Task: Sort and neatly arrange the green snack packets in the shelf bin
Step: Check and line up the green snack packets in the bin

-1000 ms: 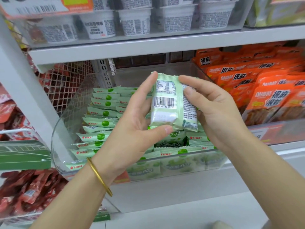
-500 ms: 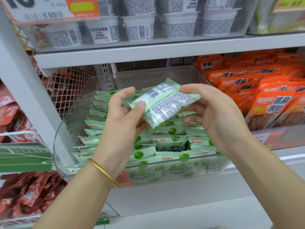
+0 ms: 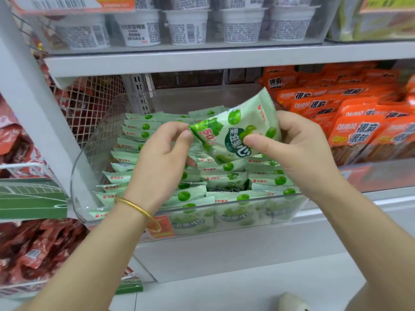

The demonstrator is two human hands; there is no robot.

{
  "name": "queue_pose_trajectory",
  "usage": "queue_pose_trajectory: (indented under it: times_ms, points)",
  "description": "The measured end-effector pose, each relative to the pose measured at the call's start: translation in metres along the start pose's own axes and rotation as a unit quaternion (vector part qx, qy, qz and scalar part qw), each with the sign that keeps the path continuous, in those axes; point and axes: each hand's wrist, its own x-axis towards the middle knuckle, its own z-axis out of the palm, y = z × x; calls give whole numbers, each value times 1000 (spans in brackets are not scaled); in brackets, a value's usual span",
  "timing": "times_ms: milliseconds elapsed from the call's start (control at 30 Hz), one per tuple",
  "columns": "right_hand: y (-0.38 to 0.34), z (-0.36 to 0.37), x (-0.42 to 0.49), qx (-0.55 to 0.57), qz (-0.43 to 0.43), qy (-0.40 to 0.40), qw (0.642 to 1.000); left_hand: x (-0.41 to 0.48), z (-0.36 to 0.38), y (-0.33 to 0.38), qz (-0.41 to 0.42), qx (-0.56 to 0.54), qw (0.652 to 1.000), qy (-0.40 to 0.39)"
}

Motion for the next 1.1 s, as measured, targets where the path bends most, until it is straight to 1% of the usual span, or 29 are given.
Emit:
queue_pose_trajectory:
  times_ms: [100,233,367,433,500,567,667,767,867,933,1100]
  points:
    - [3,-3,-1,20,22,-14,999,0,-3,-1,5,16,1000,9]
    - [1,-5,-3,54,38,-48,997,-1,-3,-2,-6,26,1000,1]
    - [-2,-9,-3,64,25,-19,997,-1,-1,-1,-11,26,1000,-4]
    - [-2,-8,-4,61,26,-30,997,-1,-1,0,-10,34,999,-10]
    - [-1,-6,-5,13,31,-52,998,-1,-1,0,-9,39,999,-16]
    - [1,-7,-4,-88,29,-84,992,-1,1,0,-13,44,999,-15]
    - [1,-11,-1,-221,-1,-139,965,-2,2,0,-14,47,999,-15]
    - [-3,-10,2,-317,-60,-175,930,-2,3,0,-15,47,999,-12]
    - [-9,-7,7,-363,-80,-200,906,-2,4,-2,-4,39,999,-14]
    - [-11,-8,10,-369,-77,-215,901,-2,4,-2,-2,35,999,-15]
    - [-16,-7,12,-381,-81,-221,894,-3,3,-5,5,39,999,-23]
